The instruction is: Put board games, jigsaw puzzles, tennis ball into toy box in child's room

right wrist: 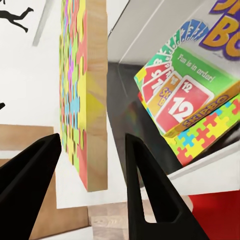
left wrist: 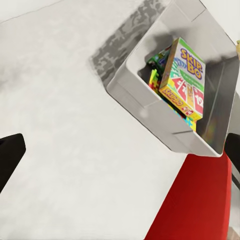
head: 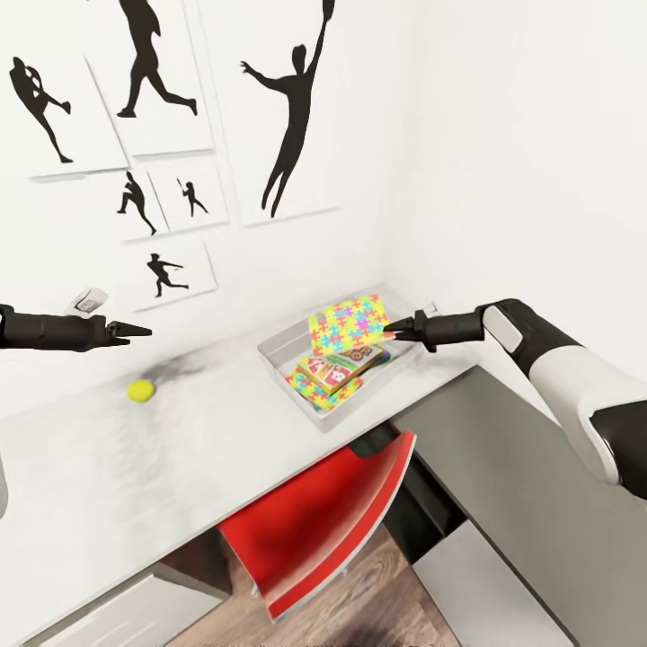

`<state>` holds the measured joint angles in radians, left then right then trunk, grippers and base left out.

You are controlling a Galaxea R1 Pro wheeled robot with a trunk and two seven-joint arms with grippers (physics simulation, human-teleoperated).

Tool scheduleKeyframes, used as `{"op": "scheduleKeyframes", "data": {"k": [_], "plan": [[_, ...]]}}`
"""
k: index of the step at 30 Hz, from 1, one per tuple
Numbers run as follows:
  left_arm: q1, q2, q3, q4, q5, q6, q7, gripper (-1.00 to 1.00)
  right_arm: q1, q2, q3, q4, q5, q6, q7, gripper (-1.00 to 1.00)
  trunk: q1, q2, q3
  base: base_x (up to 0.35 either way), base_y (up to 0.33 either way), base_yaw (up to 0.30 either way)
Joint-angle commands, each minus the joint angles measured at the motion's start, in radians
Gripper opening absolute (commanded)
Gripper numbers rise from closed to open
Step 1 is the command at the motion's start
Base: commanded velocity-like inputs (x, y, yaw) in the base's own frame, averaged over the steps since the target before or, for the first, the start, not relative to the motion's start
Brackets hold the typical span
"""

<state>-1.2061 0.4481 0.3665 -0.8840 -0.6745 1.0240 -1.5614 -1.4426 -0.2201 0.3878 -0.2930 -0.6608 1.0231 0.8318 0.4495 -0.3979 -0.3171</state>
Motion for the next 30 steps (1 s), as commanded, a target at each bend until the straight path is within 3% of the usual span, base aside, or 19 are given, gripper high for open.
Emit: {"op": "scheduleKeyframes", "data": {"k": [1, 11, 17, 24, 26, 30], "plan": [[-0.001, 0.0, 0.002, 0.0, -0.01, 0.01, -0.009, 1.0, -0.001, 0.0, 0.004, 0.0, 0.003, 0.001, 0.007, -1.0, 0.001, -0.002, -0.004, 0.0, 0.0, 0.0], [-0.001, 0.0, 0.002, 0.0, -0.01, 0.01, -0.009, 1.0, -0.002, 0.029, 0.003, 0.0, 0.003, 0.003, 0.005, -1.0, 0.001, -0.002, -0.02, 0.0, 0.0, 0.0], [-0.001, 0.0, 0.003, -0.001, -0.009, 0.01, -0.009, 1.0, -0.002, 0.063, 0.003, 0.0, 0.003, 0.003, 0.004, -1.0, 0.001, -0.002, -0.03, 0.0, 0.0, 0.0], [-0.002, 0.002, 0.008, -0.001, -0.008, 0.011, -0.009, 1.0, 0.003, 0.068, 0.002, 0.0, 0.003, 0.003, 0.008, -1.0, 0.001, -0.002, -0.038, 0.0, 0.0, 0.014], [-0.003, 0.002, 0.009, -0.001, -0.001, 0.012, -0.009, 1.0, 0.005, 0.068, 0.002, 0.0, 0.003, 0.003, 0.009, -1.0, 0.001, -0.002, -0.039, 0.0, 0.0, 0.006], [-0.003, 0.006, 0.007, -0.001, 0.044, 0.013, -0.009, 1.0, 0.009, 0.068, 0.001, 0.0, 0.003, 0.003, 0.011, -1.0, 0.001, -0.002, -0.039, 0.0, 0.0, 0.002]]}}
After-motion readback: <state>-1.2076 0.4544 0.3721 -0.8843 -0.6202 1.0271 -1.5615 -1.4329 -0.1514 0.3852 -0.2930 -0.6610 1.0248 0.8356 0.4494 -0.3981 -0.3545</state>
